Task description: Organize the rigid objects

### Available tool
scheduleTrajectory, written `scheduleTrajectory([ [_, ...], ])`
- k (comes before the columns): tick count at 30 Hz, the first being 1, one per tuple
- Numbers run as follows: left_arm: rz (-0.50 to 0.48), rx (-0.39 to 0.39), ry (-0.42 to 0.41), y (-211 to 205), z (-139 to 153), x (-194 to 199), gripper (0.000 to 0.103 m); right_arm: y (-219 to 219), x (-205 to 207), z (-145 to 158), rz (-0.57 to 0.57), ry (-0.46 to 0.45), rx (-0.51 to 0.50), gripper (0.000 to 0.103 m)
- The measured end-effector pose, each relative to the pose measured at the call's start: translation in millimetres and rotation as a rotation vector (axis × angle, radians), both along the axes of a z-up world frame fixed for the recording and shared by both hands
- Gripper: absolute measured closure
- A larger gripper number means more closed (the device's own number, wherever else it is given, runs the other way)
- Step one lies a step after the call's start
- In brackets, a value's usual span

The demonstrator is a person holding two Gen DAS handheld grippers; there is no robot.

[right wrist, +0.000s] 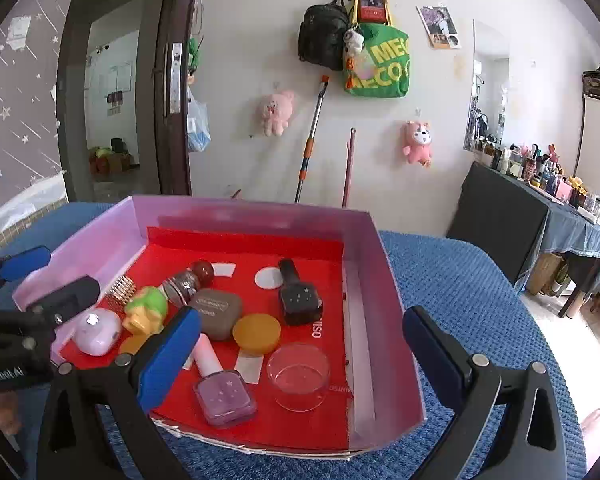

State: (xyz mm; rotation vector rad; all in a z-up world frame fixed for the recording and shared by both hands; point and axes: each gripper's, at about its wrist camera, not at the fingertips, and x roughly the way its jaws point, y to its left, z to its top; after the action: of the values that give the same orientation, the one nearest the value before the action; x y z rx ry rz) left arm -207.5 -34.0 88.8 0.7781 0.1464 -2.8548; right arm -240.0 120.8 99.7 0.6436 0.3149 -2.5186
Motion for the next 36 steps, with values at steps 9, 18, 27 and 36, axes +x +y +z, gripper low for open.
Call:
scheduleTrajectory([
  [9, 0.002, -0.001, -0.024, 0.9, -8.6, -4.9, 0.006, -3.6, -4.0, -10.8, -0.010, -0.018, 0.015, 0.000],
  [18, 0.005, 0.010, -0.039, -0.2, -10.4, -5.5, 0.006, -1.3, 0.4, -7.9, -0.030, 0.012, 0.002, 0.000],
  [27, 0.008, 0.012, -0.050, -0.4, -10.7, -7.7, 0.006, -2.1, -2.7, -8.4, -0.030, 0.006, 0.006, 0.000],
  [36, 0.013, 0.019, -0.055, -1.2, -9.8, -8.7, 0.006, -2.3, -4.3, -9.4, -0.029, 0.005, 0.008, 0.000],
])
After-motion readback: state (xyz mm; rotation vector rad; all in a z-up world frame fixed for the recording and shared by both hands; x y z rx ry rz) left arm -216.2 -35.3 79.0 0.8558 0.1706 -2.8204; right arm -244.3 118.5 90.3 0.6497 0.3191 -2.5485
